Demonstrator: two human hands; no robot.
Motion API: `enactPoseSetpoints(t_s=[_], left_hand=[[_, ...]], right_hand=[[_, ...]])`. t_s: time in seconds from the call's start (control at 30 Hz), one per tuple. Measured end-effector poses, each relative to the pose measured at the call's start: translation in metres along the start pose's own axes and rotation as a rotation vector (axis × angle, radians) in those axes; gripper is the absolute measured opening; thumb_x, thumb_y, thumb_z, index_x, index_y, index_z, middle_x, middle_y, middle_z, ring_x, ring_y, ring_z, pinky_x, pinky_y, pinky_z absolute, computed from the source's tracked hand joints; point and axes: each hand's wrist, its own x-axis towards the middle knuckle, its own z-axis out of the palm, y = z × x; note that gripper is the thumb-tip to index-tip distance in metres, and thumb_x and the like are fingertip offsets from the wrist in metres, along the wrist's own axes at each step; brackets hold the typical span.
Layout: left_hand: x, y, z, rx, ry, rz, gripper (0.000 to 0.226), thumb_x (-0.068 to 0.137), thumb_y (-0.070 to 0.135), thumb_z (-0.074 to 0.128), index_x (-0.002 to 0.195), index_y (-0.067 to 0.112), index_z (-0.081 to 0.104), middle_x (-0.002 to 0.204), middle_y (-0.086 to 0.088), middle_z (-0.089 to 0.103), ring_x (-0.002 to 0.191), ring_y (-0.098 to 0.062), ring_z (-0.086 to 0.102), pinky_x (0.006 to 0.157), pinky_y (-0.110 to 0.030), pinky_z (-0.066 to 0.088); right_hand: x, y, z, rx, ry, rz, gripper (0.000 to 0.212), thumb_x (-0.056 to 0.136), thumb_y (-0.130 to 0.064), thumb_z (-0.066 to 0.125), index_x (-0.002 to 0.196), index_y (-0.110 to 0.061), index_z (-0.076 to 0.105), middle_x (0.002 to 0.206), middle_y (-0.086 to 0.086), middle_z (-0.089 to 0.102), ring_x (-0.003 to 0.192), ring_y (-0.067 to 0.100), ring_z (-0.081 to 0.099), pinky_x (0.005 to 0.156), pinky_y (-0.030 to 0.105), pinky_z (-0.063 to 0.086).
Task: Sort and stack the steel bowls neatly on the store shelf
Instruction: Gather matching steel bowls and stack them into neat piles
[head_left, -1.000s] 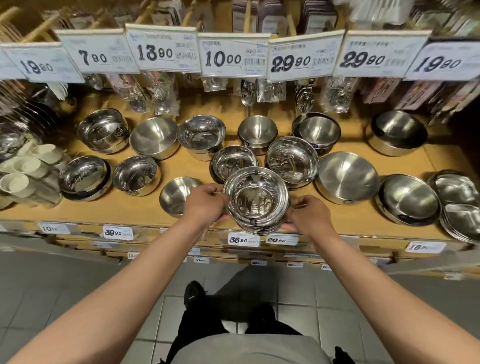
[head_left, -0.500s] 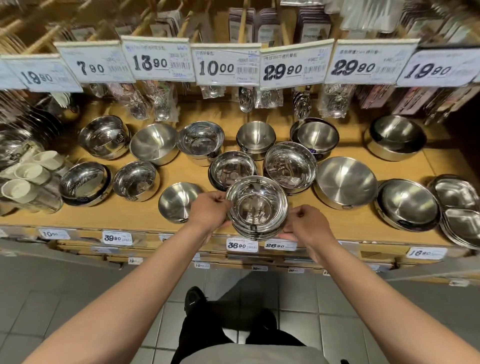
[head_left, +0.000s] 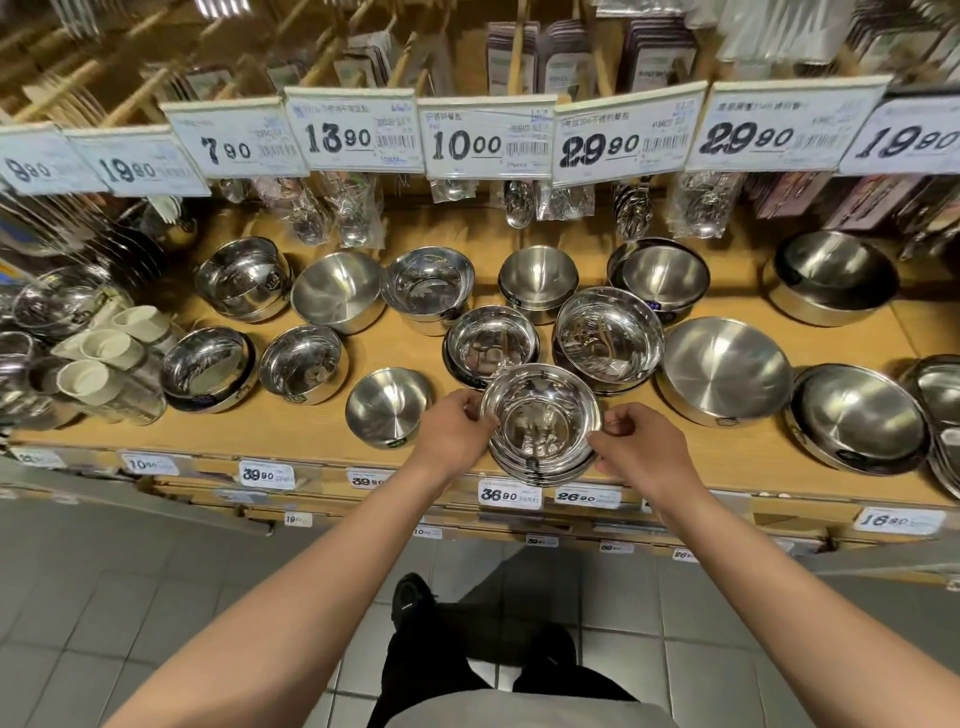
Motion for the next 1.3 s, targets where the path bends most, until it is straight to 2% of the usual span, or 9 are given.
enactPoseSetpoints(t_s=[0.23,0.3,0.4,0.57,0.73,0.83,0.97,1.17,1.3], left_hand=[[-0.001,-0.002,0.0,-0.029,0.032,0.03,0.018,0.099,0.014,0.061,0.108,0.01,0.076,0.086,-0.009,0.077,0.07,-0.027,0.074,0.067,-0.034,0.063],[-0.001,-0.003,-0.001,-0.032,0.019,0.034,0.023,0.103,0.014,0.056,0.109,0.006,0.076,0.087,-0.009,0.076,0.067,-0.021,0.072,0.063,-0.027,0.062],[0.001,-0.003,-0.001,-0.074,-0.017,0.009,0.026,0.104,0.012,0.052,0.113,0.003,0.075,0.096,-0.016,0.077,0.083,-0.028,0.076,0.077,-0.041,0.064],[0.004,0.0,-0.001,-0.006,-0.023,0.016,0.024,0.102,0.014,0.055,0.106,0.004,0.076,0.093,-0.015,0.078,0.08,-0.029,0.076,0.078,-0.044,0.064],[0.005,0.001,-0.001,-0.005,-0.01,-0.01,0.018,0.101,0.014,0.059,0.106,0.008,0.076,0.089,-0.005,0.075,0.059,-0.006,0.067,0.048,-0.013,0.053],[0.006,0.001,0.0,-0.101,-0.021,-0.068,0.017,0.1,0.01,0.062,0.108,0.005,0.075,0.096,-0.01,0.075,0.068,-0.014,0.069,0.057,-0.02,0.06],[0.006,-0.001,0.003,-0.166,-0.004,-0.088,0.014,0.098,0.009,0.064,0.104,0.005,0.076,0.097,-0.013,0.075,0.076,-0.021,0.069,0.072,-0.036,0.064],[0.003,-0.002,0.004,-0.199,0.04,-0.062,0.009,0.097,0.004,0.064,0.097,0.003,0.073,0.092,-0.013,0.071,0.064,-0.011,0.06,0.046,-0.009,0.046],[0.0,-0.002,0.005,-0.294,0.003,-0.093,0.011,0.1,0.008,0.062,0.107,0.005,0.069,0.109,-0.022,0.072,0.075,-0.019,0.063,0.057,-0.021,0.057]], right_hand=[[0.0,-0.005,0.002,-0.099,0.034,-0.044,0.01,0.078,-0.007,0.072,0.084,-0.011,0.066,0.074,0.001,0.067,0.07,0.02,0.068,0.082,0.051,0.06],[-0.001,-0.007,0.003,-0.123,0.053,-0.066,0.011,0.077,-0.009,0.073,0.085,-0.014,0.066,0.074,0.001,0.07,0.075,0.024,0.07,0.081,0.05,0.059],[-0.002,-0.009,0.004,-0.157,0.061,-0.083,0.014,0.077,-0.013,0.073,0.085,-0.021,0.064,0.077,0.001,0.072,0.08,0.026,0.071,0.079,0.05,0.06],[0.001,-0.013,0.003,-0.183,0.044,-0.044,0.028,0.078,-0.017,0.073,0.106,-0.015,0.067,0.073,0.002,0.075,0.069,0.023,0.074,0.076,0.049,0.061],[0.001,-0.016,0.004,-0.208,0.042,-0.03,0.027,0.079,-0.019,0.071,0.105,-0.014,0.068,0.069,0.002,0.075,0.066,0.022,0.074,0.074,0.048,0.062],[0.001,-0.018,0.004,-0.214,0.04,-0.027,0.028,0.079,-0.021,0.07,0.106,-0.013,0.068,0.068,0.003,0.075,0.067,0.022,0.074,0.074,0.046,0.062],[0.001,-0.016,0.006,-0.206,0.027,-0.033,0.035,0.082,-0.022,0.069,0.116,-0.012,0.067,0.075,0.005,0.076,0.073,0.024,0.074,0.078,0.048,0.061],[0.003,-0.008,0.007,-0.228,0.013,-0.033,0.042,0.084,-0.025,0.068,0.125,-0.014,0.065,0.09,0.003,0.075,0.085,0.022,0.071,0.077,0.032,0.054],[0.002,-0.003,0.009,-0.144,0.022,-0.025,0.043,0.083,-0.02,0.071,0.124,-0.012,0.065,0.106,0.006,0.073,0.101,0.025,0.068,0.085,0.037,0.056]])
